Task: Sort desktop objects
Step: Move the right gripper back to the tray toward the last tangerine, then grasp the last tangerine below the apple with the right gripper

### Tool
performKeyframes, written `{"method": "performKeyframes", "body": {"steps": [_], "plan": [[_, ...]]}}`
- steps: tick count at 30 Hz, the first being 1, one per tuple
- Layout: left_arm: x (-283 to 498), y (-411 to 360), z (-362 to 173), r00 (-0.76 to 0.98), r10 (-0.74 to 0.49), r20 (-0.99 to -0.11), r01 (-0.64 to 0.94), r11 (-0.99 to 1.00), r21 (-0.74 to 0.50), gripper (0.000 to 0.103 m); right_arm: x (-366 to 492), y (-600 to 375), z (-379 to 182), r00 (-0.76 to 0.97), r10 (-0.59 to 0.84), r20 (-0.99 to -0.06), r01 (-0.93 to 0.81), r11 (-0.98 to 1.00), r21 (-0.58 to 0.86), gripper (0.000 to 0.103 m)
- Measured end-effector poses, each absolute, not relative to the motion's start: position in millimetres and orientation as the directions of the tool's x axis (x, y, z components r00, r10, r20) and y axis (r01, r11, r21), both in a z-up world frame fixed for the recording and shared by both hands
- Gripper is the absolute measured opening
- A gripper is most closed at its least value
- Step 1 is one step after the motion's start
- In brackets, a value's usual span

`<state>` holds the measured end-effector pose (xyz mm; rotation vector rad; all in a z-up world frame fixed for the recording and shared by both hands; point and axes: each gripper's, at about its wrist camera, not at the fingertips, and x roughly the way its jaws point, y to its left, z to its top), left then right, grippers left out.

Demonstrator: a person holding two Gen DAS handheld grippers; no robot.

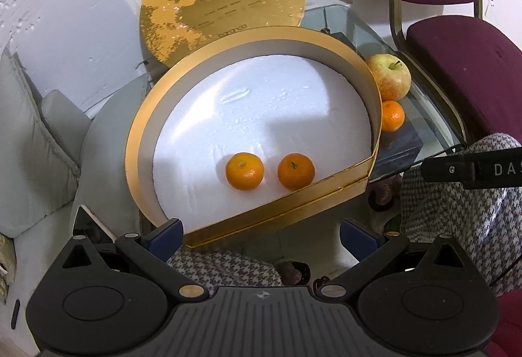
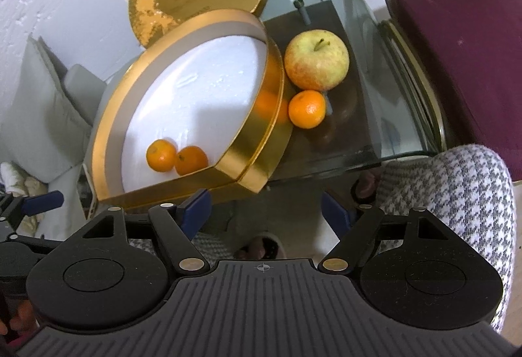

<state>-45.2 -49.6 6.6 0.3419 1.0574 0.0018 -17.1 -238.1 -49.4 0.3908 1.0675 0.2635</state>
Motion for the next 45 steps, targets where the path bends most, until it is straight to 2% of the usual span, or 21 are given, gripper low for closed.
{"method": "performKeyframes", "body": {"steps": [15,19,26,33,42,45], "plan": [[-25.2,-66.8,-5.2,0.471,0.147,-0.87,0.227,0.933,0.281,0.102,-3.9,-258.1,-74.2,0.463,0.399,-0.792,0.047,0.881,0.471,0.079],[-15.6,-66.5,-8.6,0.461,0.144,-0.875,0.225,0.935,0.272,0.102,13.2,-260.4,-84.7,0.461,0.407,-0.789,0.059,0.873,0.485,0.072],[4.2,-56.5,-12.6,0.447,0.158,-0.881,0.184,0.947,0.264,0.102,51.3,-267.2,-97.6,0.499,0.422,-0.757,0.125,0.829,0.545,0.065],[15.4,-45.9,-18.8,0.426,0.164,-0.89,0.157,0.955,0.251,0.102,81.2,-274.2,-117.5,0.516,0.423,-0.745,0.249,0.758,0.603,0.063],[18.0,-42.5,-25.3,0.403,0.159,-0.901,0.161,0.957,0.241,0.102,95.6,-271.8,-139.8,0.498,0.458,-0.736,0.287,0.714,0.639,0.058],[18.1,-41.5,-26.2,0.399,0.161,-0.903,0.16,0.957,0.242,0.102,98.9,-272.2,-144.5,0.493,0.463,-0.736,0.302,0.702,0.644,0.05]]}}
